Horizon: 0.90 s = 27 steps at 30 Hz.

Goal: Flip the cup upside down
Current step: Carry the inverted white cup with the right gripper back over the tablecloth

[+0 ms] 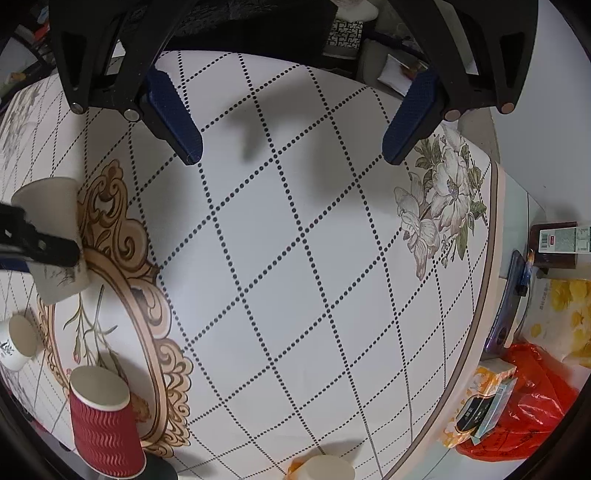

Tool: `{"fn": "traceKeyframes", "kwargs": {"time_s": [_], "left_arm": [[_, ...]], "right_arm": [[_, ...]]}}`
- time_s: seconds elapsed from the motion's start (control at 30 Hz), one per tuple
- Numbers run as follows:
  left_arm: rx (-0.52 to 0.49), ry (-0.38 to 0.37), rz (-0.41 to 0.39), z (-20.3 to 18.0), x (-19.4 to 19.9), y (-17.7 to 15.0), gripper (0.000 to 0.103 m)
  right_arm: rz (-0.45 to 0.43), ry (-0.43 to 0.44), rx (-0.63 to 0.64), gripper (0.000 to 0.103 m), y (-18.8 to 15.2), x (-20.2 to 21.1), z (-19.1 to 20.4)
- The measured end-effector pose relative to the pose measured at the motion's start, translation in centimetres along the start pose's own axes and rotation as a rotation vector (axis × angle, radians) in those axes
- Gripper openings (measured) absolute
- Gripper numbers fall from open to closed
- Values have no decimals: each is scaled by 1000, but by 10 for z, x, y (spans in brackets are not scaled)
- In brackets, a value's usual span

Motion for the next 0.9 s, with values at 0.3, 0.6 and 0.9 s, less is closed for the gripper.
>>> {"fn": "traceKeyframes", "kwargs": {"time_s": [0.3,0.6,0.9], "left_arm": [[22,-3,-4,9,-3,1,100],[10,12,12,7,-11,-1,100],[-17,29,6,-6,-10,-3,100]], "right_arm": [[-237,-24,80,61,26,29,16],[-724,-44,136,61,-3,55,30],[-800,-82,154,62,-44,54,16]]}}
Point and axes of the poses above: each gripper's, at about its wrist camera, not at the fingertips, and x roughly against the way its jaws point, z to its left, y to its top, the point moved 9 cm from there along -x, roughly the way its jaws point, and after that the axes turned 8 degrees about z, right-handed, at the moved point
